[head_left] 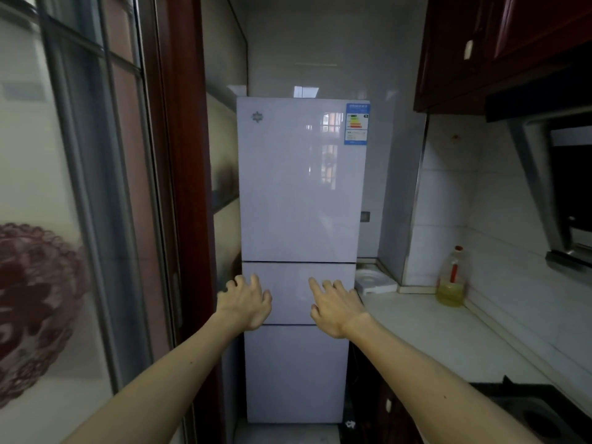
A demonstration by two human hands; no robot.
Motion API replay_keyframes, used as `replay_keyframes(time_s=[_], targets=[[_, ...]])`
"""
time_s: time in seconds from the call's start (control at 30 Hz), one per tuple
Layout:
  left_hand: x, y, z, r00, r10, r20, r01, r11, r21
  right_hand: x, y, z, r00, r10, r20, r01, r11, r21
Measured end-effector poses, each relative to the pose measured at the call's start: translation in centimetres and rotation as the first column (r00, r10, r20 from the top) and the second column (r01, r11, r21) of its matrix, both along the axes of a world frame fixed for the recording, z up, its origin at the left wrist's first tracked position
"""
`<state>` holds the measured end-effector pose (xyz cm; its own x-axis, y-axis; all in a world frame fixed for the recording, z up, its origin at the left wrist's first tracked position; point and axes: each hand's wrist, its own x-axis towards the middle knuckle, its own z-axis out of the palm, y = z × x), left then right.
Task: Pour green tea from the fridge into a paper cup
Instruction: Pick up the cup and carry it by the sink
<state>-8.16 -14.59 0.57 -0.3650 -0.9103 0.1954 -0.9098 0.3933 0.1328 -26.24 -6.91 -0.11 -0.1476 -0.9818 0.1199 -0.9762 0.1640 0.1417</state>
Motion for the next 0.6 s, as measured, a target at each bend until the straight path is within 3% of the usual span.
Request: replay_keyframes(time_s=[0.13,0.37,0.6], targets=[[0.6,2.5,0.1,1.000,-0.014,0.019,0.014,1.000,-0.020,1.1,2.2,0.4,1.000,-0.005,0.019,0.006,1.000,-0.010],[1.5,5.3,1.2,1.000,-0.026,0.018,0.027,0.998,-0.061,2.8,5.5,2.4,0.978,-0.064,0.199,0.082,0.993,-0.083],[2.8,7.9,1.7,0.997,-0.069,0.029,0.071,0.993,-0.094,4.8,8.8,3.5,0.981,-0.117,0.155,0.133,0.986,-0.099]])
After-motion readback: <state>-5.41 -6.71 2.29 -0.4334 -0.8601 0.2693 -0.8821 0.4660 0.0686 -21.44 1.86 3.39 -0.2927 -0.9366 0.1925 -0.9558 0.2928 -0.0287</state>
